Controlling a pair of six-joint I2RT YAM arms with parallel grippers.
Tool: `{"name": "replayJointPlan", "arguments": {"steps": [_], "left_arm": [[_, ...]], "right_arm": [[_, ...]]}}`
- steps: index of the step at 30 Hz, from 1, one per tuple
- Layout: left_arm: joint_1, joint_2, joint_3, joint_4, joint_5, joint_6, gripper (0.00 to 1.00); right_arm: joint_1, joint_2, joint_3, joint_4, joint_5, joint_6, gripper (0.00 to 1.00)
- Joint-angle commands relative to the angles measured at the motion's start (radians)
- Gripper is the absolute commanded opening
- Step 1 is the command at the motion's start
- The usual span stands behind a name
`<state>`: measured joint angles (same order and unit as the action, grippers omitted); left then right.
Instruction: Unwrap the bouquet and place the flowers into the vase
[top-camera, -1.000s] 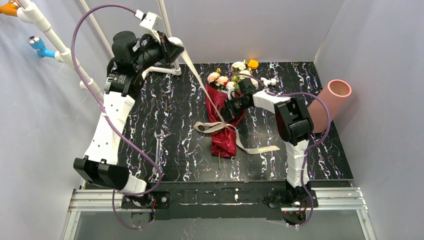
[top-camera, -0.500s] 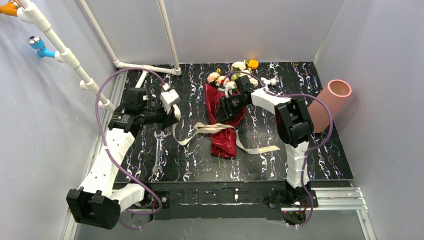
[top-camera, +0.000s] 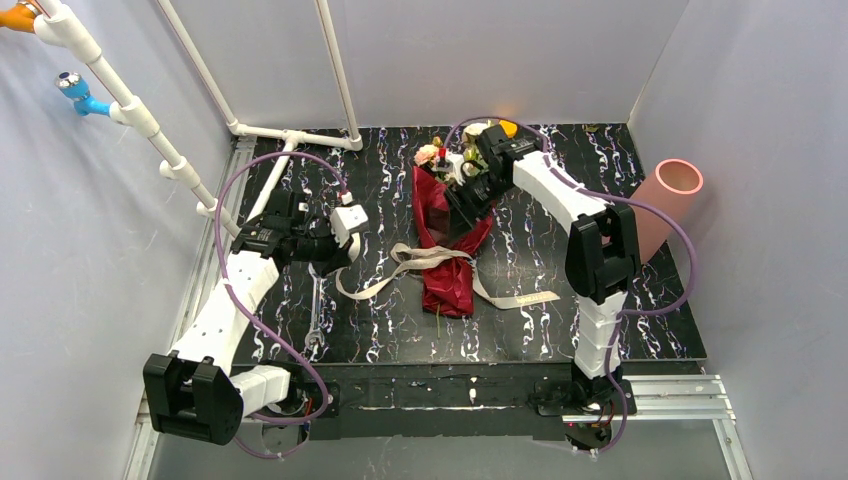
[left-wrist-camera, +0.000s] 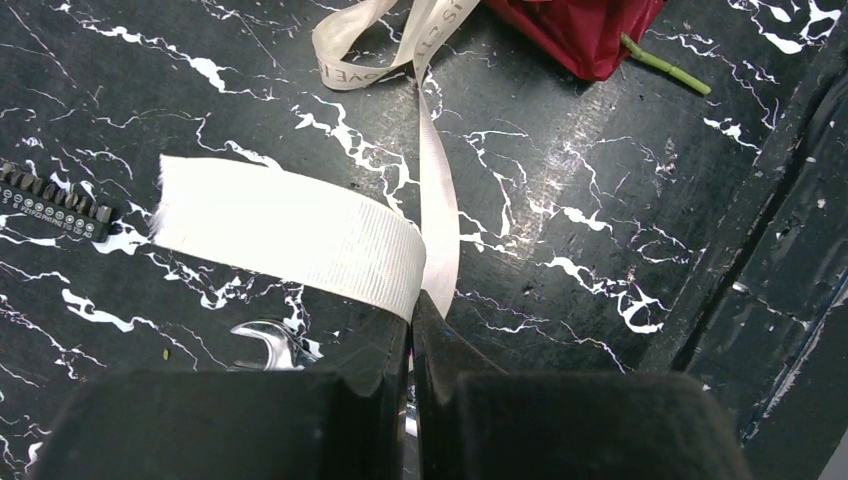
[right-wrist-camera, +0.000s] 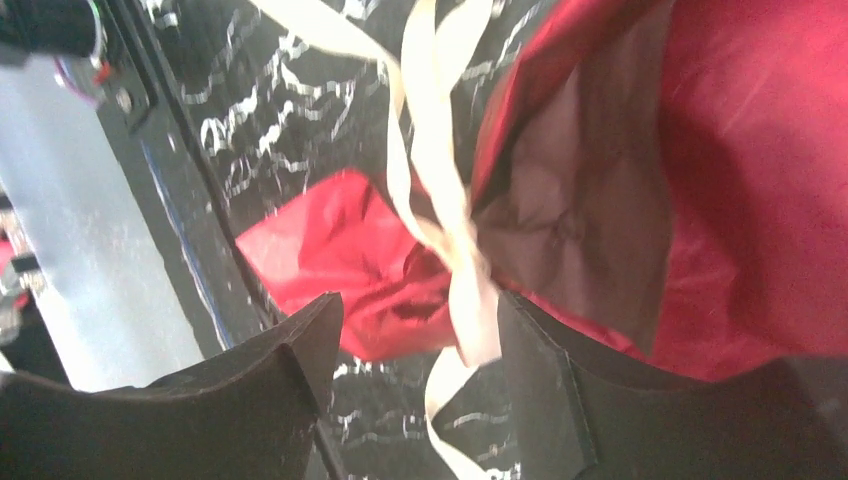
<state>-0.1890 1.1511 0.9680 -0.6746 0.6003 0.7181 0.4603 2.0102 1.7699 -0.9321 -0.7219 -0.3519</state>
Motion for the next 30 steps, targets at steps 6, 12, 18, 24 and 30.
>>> {"name": "replayJointPlan", "arguments": {"steps": [6,12,18,24,30], "left_arm": [[-0.003,0.002,-0.002,0.023,0.002,-0.009,0.0],[-0.004,0.016,0.018,0.031,-0.015,-0.049,0.0],[-0.004,0.021,0.045,0.032,-0.02,-0.088,0.0],[-0.004,0.029,0.04,0.038,-0.03,-0.084,0.0],[-0.003,0.055,0.045,0.073,-0.145,-0.139,0.0]], "right_arm": [[0.008,-0.032,-0.064,-0.23,0.151,-0.228,0.67],[0.044,-0.016,-0.124,-0.119,0.234,-0.206,0.65],[0.071,-0.007,-0.146,-0.046,0.295,-0.183,0.63],[0.074,-0.03,-0.163,-0.023,0.311,-0.161,0.27],[0.054,-0.077,-0.079,-0.132,0.326,-0.164,0.01]]}}
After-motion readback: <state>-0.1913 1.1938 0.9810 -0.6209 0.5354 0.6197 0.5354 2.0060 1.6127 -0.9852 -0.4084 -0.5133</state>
